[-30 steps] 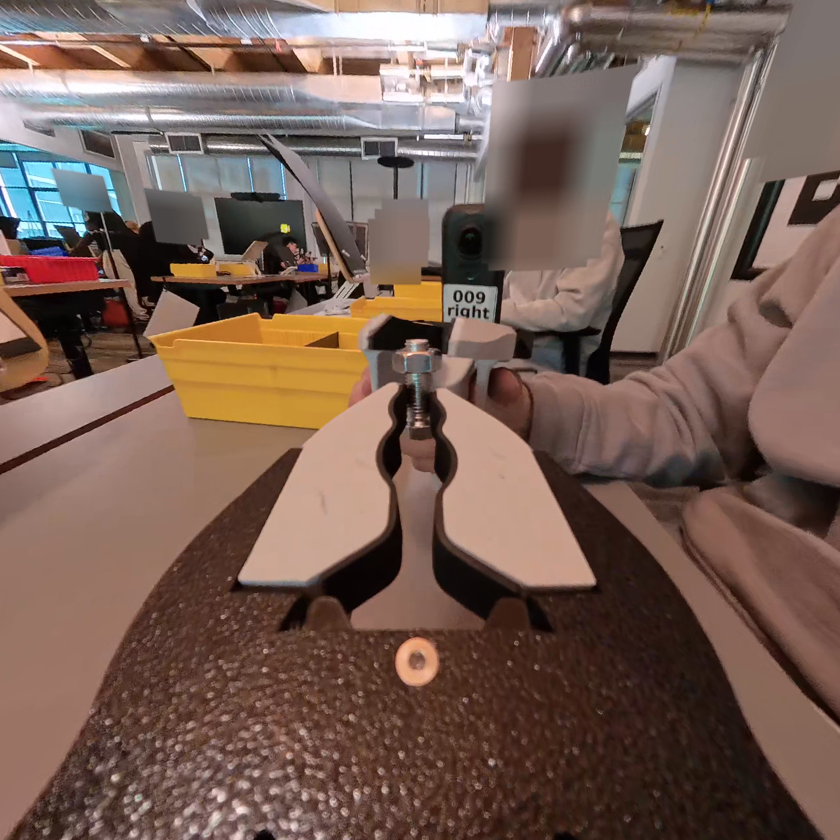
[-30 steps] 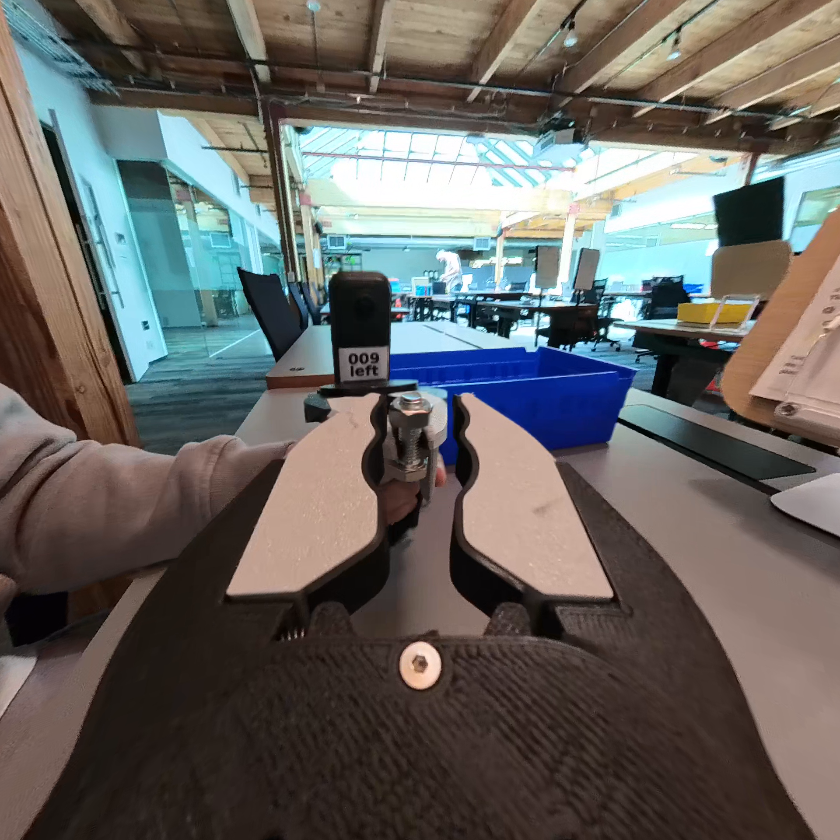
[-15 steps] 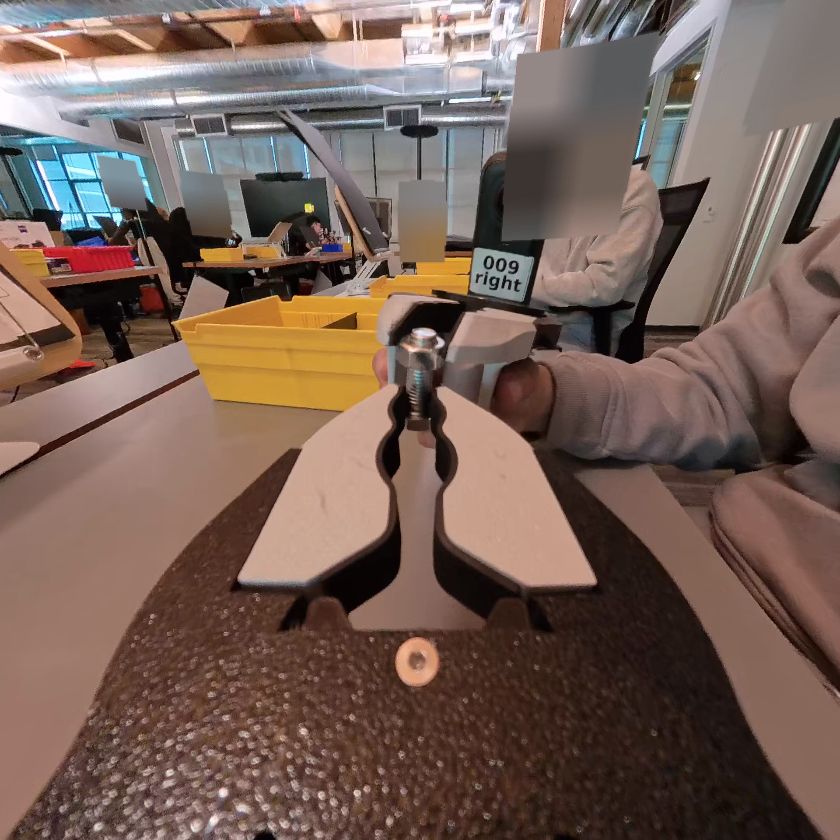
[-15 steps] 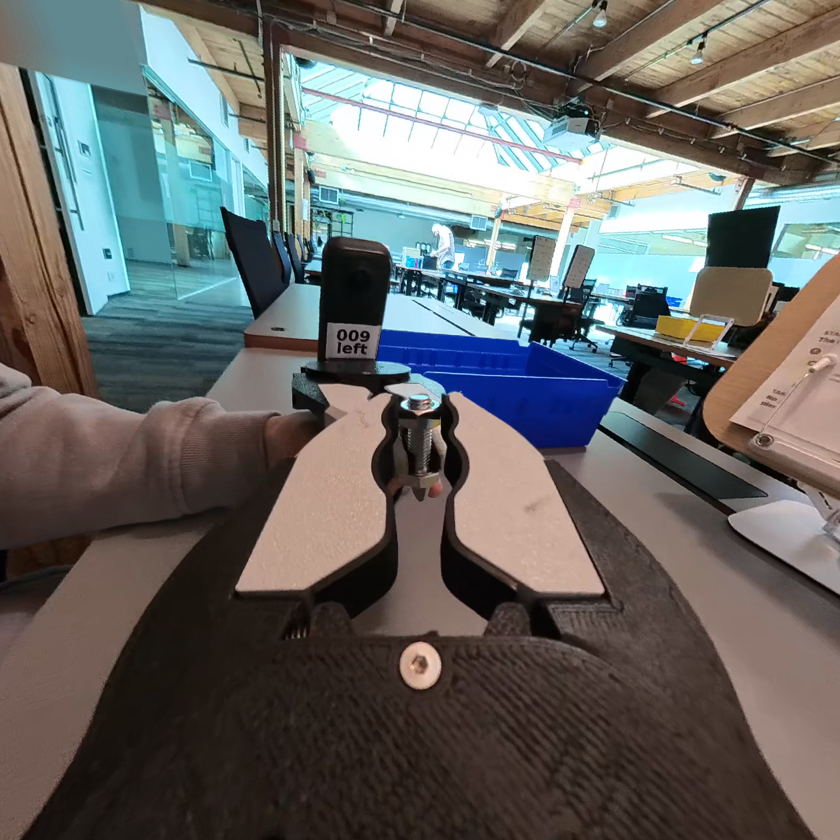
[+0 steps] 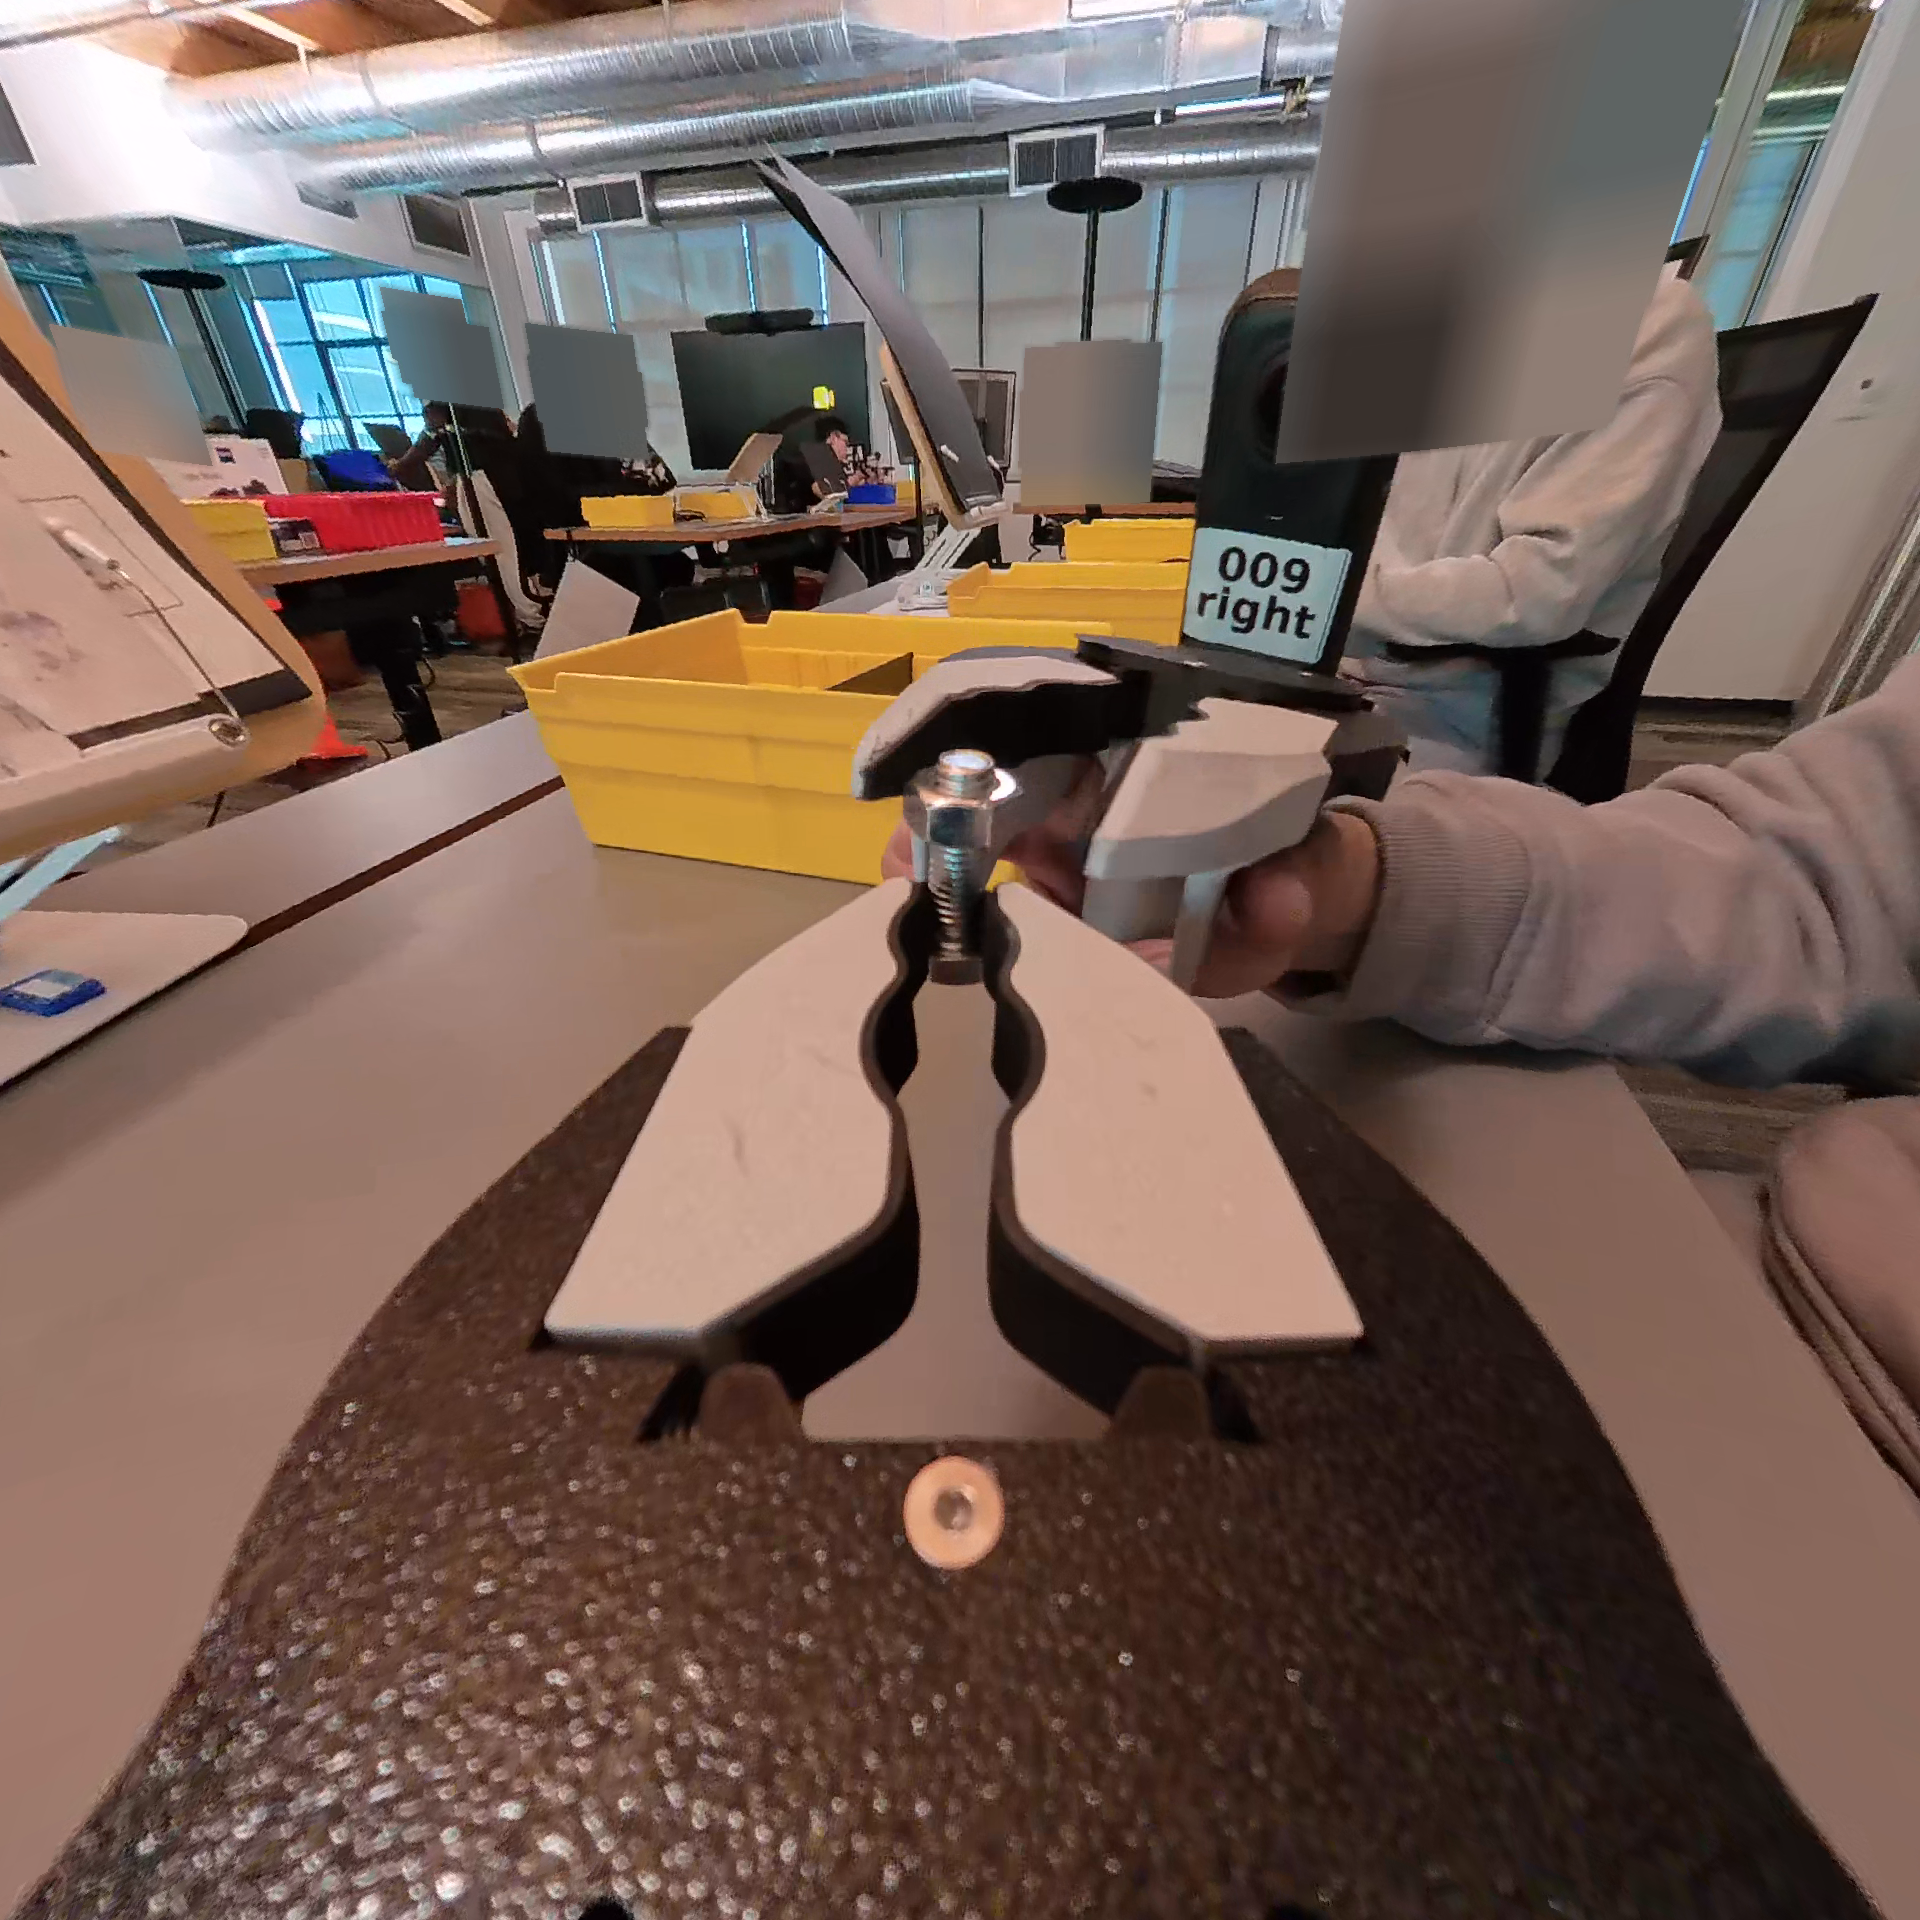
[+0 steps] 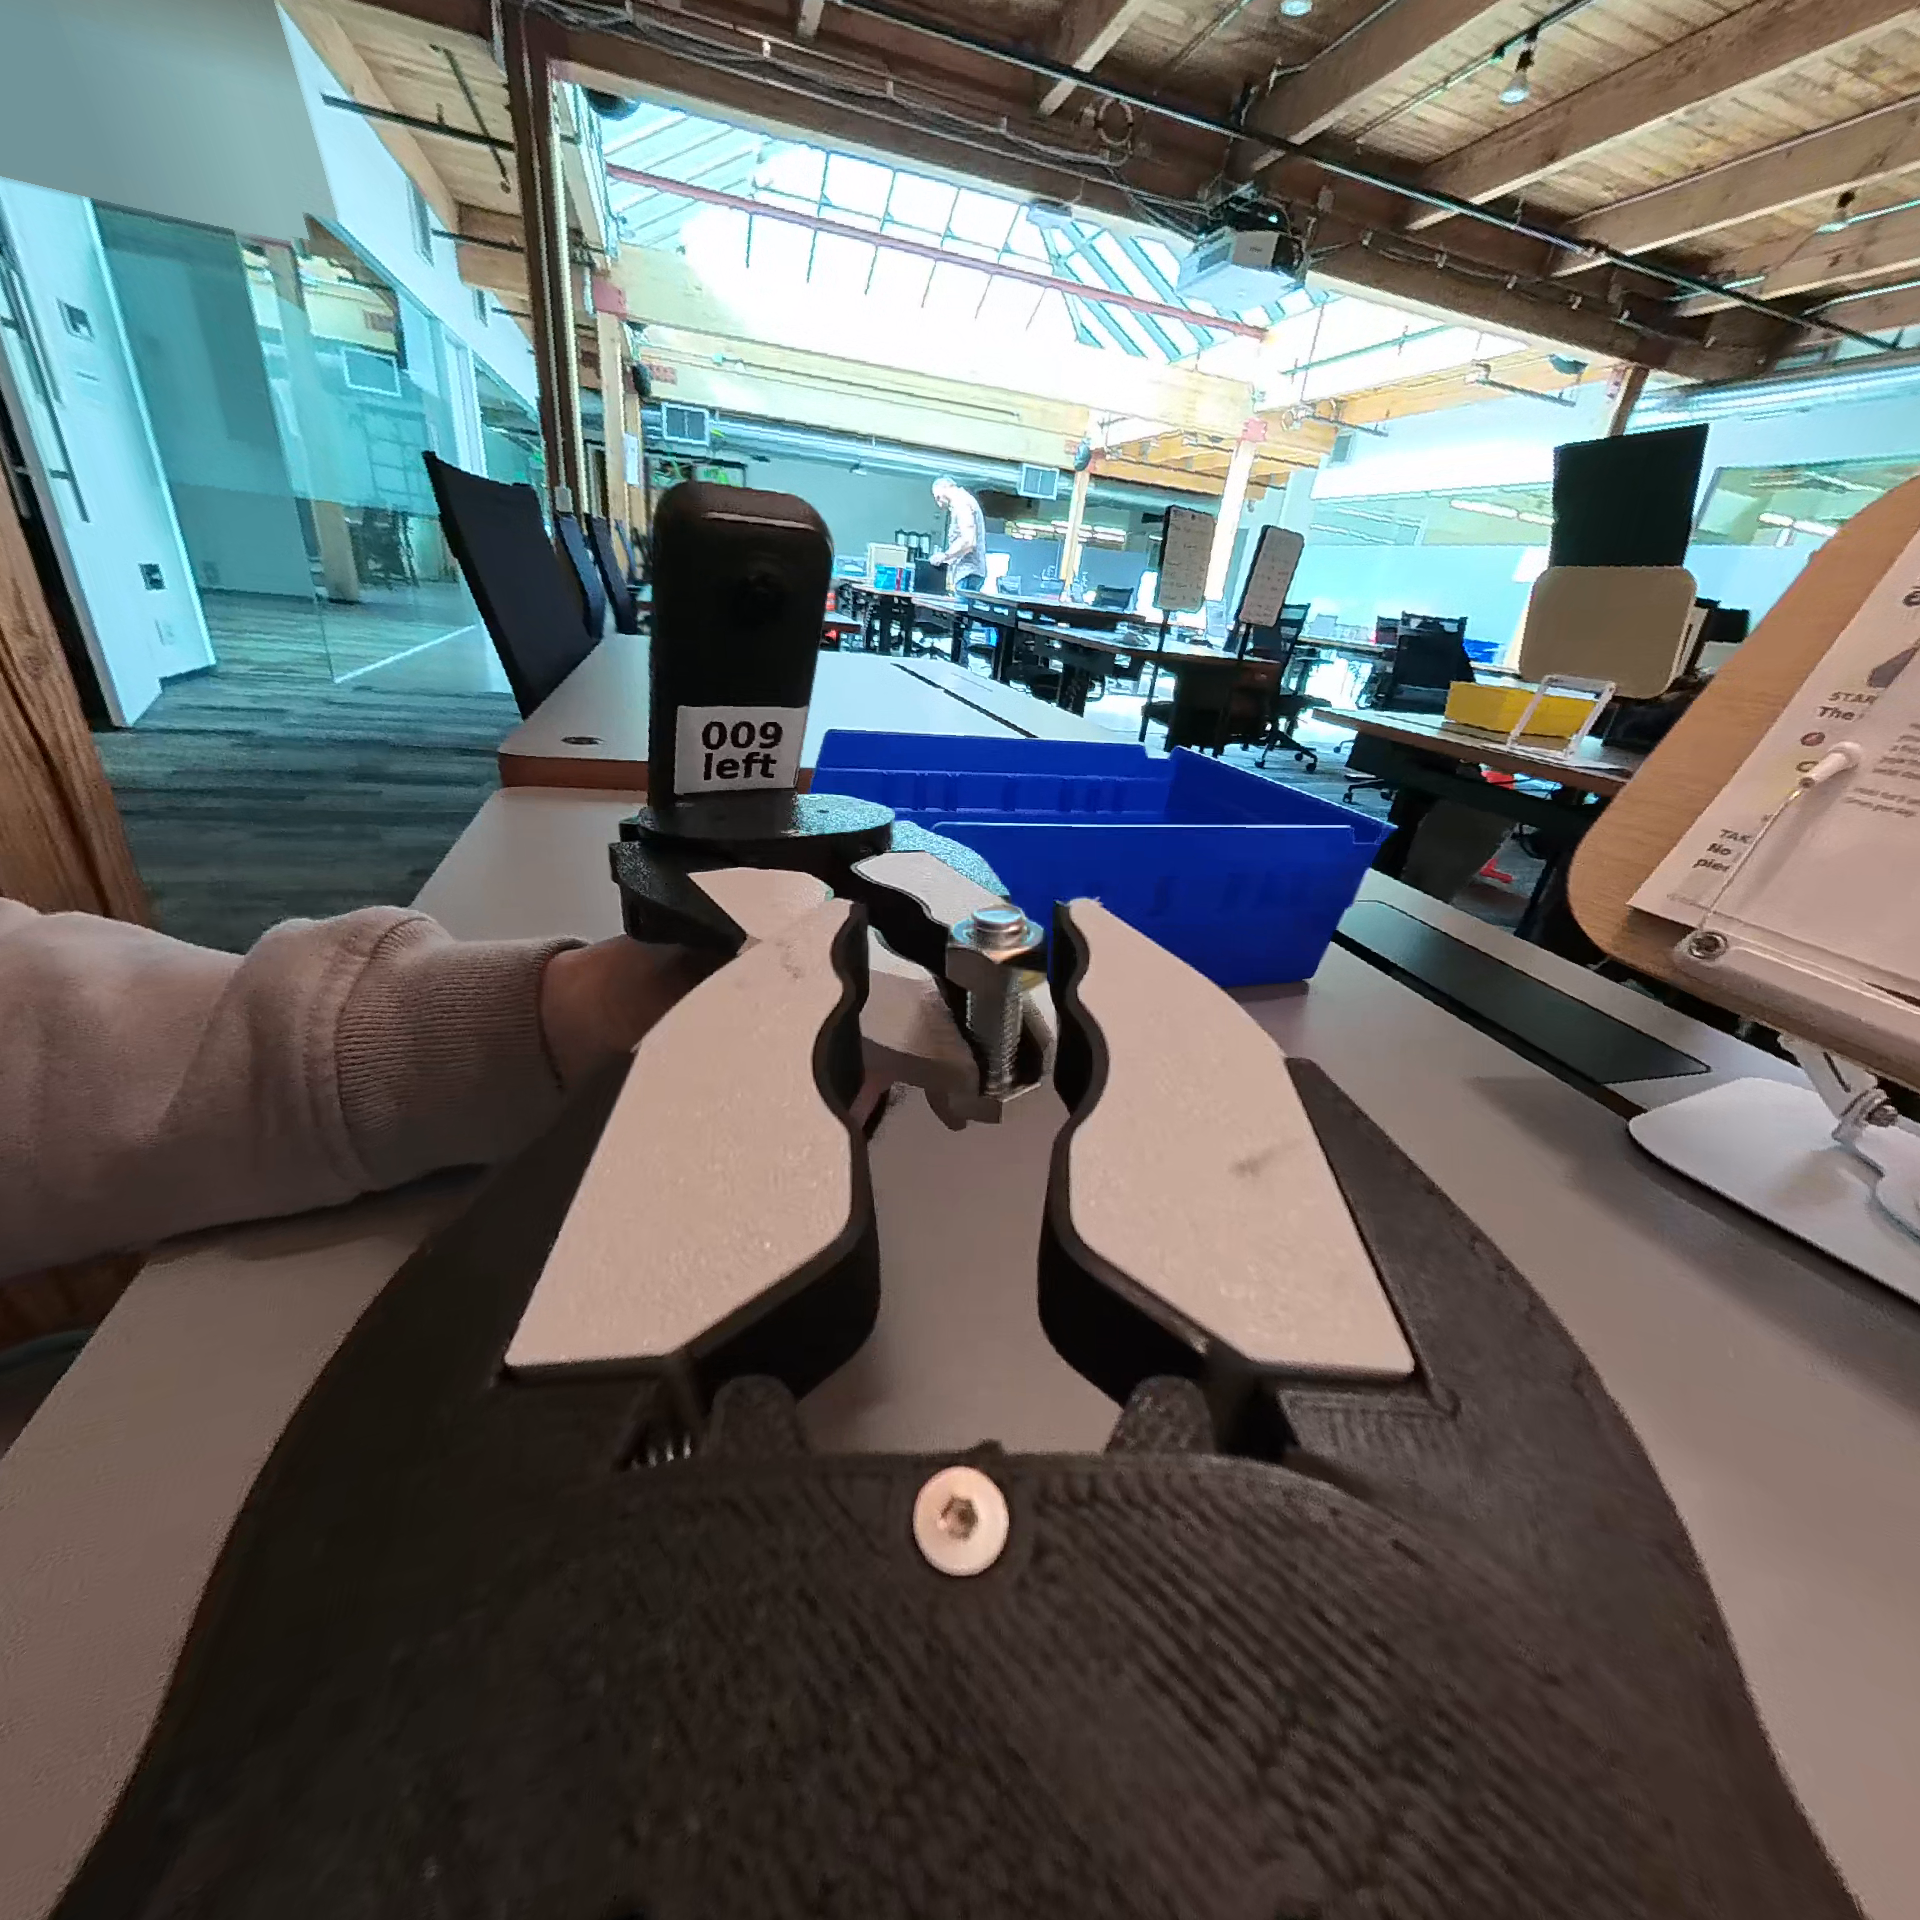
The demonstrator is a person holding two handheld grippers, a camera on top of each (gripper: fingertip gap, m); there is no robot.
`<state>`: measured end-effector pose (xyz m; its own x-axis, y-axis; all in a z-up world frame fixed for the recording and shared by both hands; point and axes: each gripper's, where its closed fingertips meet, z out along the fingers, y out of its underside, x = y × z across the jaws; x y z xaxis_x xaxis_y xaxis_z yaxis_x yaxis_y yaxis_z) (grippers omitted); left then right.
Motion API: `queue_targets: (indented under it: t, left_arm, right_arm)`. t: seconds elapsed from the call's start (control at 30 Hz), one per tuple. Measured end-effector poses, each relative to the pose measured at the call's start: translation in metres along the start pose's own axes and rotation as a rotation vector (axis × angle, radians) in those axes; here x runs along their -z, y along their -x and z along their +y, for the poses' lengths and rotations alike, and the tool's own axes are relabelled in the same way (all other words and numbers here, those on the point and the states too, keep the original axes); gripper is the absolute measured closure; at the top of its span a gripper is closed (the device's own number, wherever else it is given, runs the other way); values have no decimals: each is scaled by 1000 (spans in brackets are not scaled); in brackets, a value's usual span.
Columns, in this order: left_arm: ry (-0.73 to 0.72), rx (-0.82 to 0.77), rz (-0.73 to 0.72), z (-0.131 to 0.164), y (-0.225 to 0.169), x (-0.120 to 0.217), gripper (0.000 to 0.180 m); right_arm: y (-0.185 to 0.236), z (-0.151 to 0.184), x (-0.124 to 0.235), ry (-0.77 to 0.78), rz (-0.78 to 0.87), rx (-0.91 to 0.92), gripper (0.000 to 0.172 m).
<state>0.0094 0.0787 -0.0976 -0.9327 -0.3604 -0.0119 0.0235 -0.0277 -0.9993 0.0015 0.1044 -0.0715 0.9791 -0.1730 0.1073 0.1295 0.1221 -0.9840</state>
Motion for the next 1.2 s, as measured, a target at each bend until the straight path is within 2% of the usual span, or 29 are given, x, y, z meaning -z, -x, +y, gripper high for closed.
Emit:
queue_targets:
  t: [0.13,0.23,0.3,0.33,0.43,0.53,0.73,0.83,0.87,0.9,0.93,1.1,1.2]
  left_arm:
    - [-16,26,12,-2,-1,0,172]
    - [-40,73,-41,-4,10,5,172]
    - [-82,89,-42,-9,13,11,172]
    - [-73,84,-60,-8,15,13,172]
    - [14,59,-84,4,17,8,172]
    - [22,42,-65,5,10,0,172]
    - [23,36,-64,4,7,-4,172]
    - [-4,84,-90,1,15,3,172]
    - [-25,100,-87,-1,16,6,172]
    - [-42,104,-87,-3,17,9,172]
    - [-44,101,-93,-4,18,10,172]
    - [-11,96,-67,2,12,1,172]
    - [29,66,-58,7,7,-5,172]
  right_arm:
    - [-11,1,1,9,67,-2,146]
    - [-31,0,9,12,159,-17,126]
    - [-53,-5,21,-42,258,-83,146]
    - [-59,-8,26,-77,272,-136,142]
    - [-44,-14,23,-104,140,-175,133]
    - [-22,-10,10,-74,62,-139,132]
    - [-22,6,2,27,108,-53,139]
    - [-40,4,11,38,187,-40,117]
    - [-50,4,16,34,233,-65,132]
    - [-61,3,22,18,286,-93,137]
    - [-64,0,25,-10,286,-121,128]
    - [-32,-7,13,-65,110,-124,126]
    - [-21,-2,4,-30,97,-78,128]
